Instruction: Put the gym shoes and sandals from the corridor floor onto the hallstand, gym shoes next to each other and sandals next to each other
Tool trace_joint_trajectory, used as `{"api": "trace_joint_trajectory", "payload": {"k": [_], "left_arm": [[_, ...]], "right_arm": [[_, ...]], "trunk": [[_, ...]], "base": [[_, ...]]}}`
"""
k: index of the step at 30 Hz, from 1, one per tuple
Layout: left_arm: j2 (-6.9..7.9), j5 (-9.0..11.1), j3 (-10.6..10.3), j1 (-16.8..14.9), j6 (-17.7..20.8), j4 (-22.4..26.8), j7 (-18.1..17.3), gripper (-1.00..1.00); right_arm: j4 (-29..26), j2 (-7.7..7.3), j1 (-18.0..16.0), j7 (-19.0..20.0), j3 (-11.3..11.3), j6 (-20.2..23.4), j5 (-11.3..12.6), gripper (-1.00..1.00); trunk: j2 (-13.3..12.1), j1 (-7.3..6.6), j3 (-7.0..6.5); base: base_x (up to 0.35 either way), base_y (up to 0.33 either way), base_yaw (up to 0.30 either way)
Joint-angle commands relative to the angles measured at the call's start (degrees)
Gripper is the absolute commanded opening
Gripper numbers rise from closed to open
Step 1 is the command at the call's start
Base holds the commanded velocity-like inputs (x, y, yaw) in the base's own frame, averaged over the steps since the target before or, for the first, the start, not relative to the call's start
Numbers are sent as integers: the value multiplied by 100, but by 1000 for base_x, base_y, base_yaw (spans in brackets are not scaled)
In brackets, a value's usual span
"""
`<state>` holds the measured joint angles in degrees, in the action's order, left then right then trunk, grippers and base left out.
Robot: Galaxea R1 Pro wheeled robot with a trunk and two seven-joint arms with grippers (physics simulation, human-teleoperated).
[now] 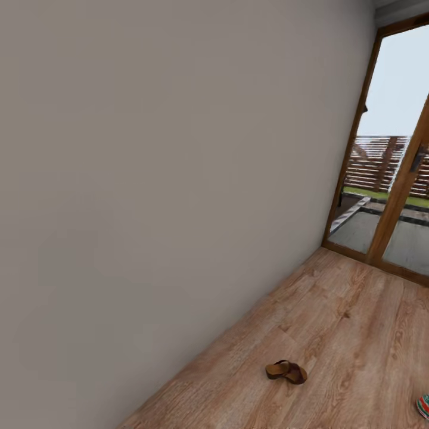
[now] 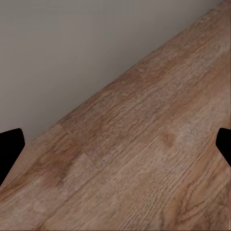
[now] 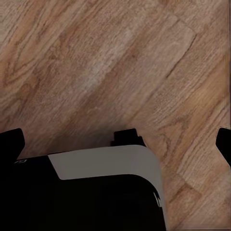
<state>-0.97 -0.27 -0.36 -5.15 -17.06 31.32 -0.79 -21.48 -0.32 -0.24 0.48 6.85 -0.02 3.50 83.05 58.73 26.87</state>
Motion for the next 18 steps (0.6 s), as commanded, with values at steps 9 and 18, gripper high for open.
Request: {"api": "trace_joint_trajectory", "payload": {"k": [9, 18], "left_arm": [[-83, -8, 1, -614, 23, -9, 4, 100], [-114, -8, -3, -1610, 963, 15, -11, 100]], "right_arm": [[-100, 14, -1, -41, 1, -1, 24, 100], [-1823, 33, -61, -678, -22, 81, -42, 100]], "trunk": [[3, 0, 6], [3, 0, 9]], "base": [[0, 0, -300], [0, 0, -300]]}}
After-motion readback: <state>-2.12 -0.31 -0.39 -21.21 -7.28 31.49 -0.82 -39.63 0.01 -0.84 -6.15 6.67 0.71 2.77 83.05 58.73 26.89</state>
